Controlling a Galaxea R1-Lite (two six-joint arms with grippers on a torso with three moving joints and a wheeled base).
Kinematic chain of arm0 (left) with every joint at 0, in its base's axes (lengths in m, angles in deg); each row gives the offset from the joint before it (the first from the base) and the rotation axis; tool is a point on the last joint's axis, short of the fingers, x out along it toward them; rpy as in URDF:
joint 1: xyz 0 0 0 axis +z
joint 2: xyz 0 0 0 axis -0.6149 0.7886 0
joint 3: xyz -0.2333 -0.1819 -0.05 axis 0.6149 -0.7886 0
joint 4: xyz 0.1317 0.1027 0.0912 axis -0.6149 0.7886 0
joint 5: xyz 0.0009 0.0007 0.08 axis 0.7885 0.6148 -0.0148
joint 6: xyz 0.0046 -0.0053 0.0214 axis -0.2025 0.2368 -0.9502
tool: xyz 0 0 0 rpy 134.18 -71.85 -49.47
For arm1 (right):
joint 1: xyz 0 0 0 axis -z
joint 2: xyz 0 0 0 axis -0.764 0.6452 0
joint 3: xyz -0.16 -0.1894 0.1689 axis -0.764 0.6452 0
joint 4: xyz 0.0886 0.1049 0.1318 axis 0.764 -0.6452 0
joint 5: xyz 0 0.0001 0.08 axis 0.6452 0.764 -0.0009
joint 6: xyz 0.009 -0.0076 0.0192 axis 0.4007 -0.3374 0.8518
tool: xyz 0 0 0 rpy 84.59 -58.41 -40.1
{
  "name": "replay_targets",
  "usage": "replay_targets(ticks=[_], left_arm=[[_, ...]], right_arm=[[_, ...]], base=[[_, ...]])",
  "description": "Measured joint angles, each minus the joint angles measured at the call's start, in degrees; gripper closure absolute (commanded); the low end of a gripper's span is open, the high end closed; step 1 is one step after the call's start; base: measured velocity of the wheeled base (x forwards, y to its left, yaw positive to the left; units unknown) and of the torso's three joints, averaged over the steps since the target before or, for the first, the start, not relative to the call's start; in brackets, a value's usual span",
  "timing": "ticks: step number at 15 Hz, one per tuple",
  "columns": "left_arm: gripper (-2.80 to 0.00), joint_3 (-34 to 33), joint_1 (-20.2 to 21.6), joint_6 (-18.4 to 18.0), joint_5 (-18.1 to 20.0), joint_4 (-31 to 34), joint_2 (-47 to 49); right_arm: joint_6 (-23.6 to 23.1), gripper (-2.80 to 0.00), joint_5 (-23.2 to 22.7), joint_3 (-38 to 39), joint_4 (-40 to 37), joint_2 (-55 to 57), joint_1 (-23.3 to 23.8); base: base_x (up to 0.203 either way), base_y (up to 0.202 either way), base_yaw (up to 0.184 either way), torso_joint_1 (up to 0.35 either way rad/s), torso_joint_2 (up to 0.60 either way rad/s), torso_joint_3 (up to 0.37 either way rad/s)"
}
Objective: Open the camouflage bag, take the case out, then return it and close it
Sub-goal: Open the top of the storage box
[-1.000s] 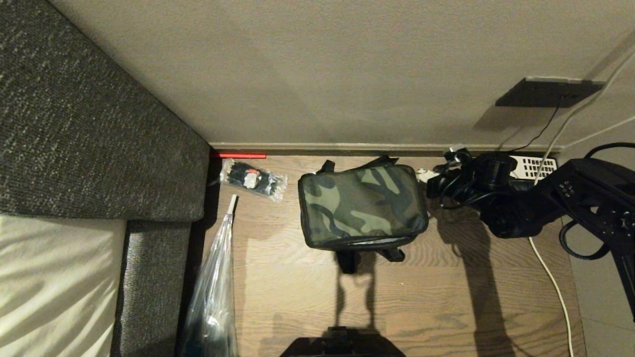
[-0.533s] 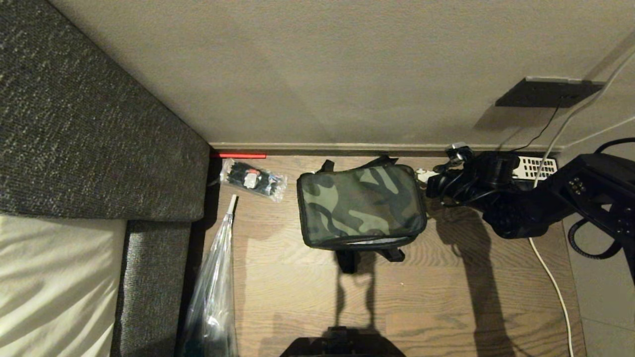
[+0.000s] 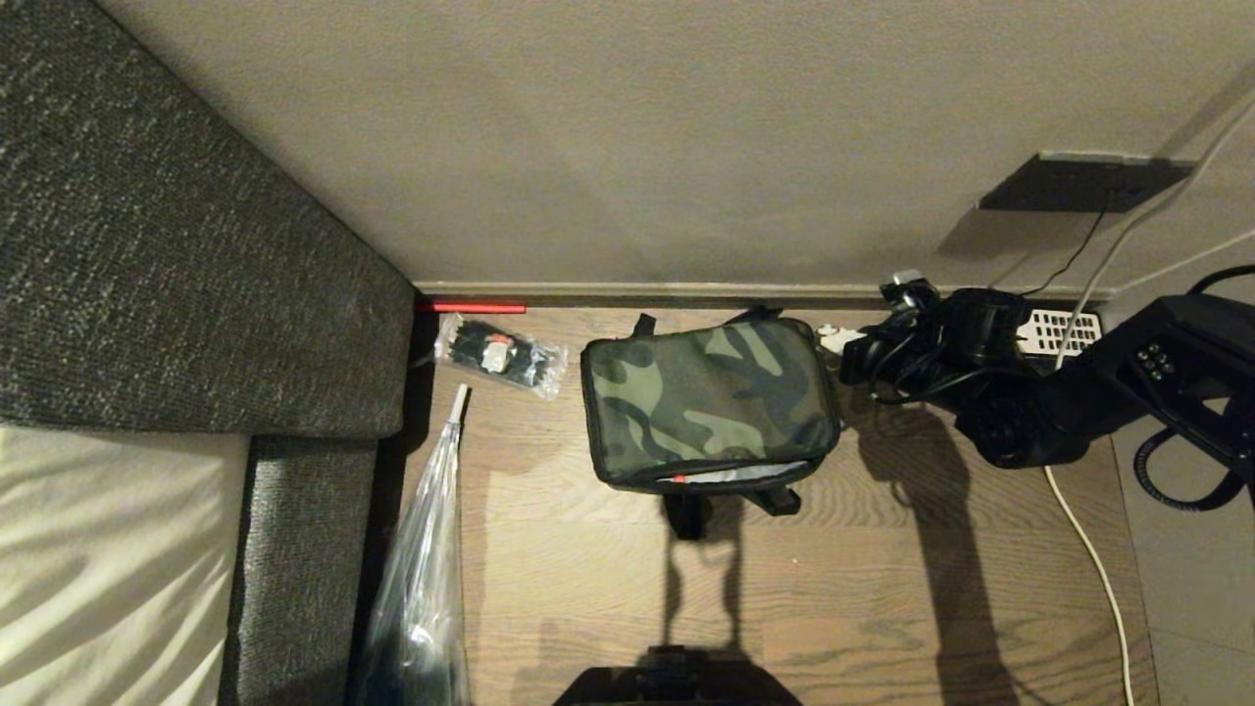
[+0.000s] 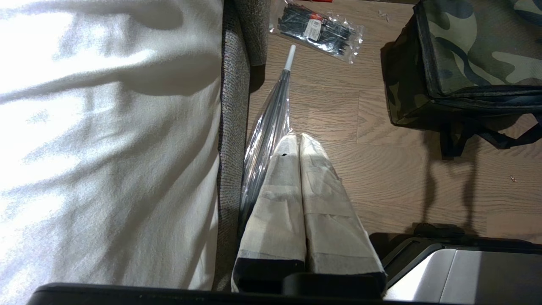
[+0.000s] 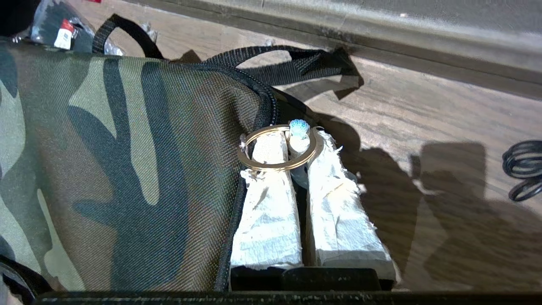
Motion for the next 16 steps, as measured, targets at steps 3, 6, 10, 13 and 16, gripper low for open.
replay_targets(ticks=[3, 6, 10, 13, 16], left_arm=[[0.0, 0.0, 0.0, -0.02, 0.01, 0.0, 0.0], [0.0, 0.0, 0.0, 0.0, 0.0, 0.0, 0.0], [0.0, 0.0, 0.0, -0.02, 0.02, -0.01, 0.0], [0.0, 0.0, 0.0, -0.02, 0.02, -0.01, 0.0], [0.0, 0.0, 0.0, -0.02, 0.02, 0.0, 0.0]], right_arm=[[0.05, 0.0, 0.0, -0.66, -0.02, 0.0, -0.21], [0.13, 0.0, 0.13, -0.5, -0.6, -0.15, -0.22], [-0.42, 0.0, 0.8, 2.3, -2.47, -0.47, -0.21], [-0.4, 0.0, 3.36, 2.02, -6.57, 0.28, 0.12], [0.11, 0.0, 6.17, 0.8, -9.88, 1.46, 0.28]], base=[[0.0, 0.0, 0.0, 0.0, 0.0, 0.0], [0.0, 0.0, 0.0, 0.0, 0.0, 0.0], [0.0, 0.0, 0.0, 0.0, 0.0, 0.0], [0.0, 0.0, 0.0, 0.0, 0.0, 0.0], [0.0, 0.0, 0.0, 0.0, 0.0, 0.0]])
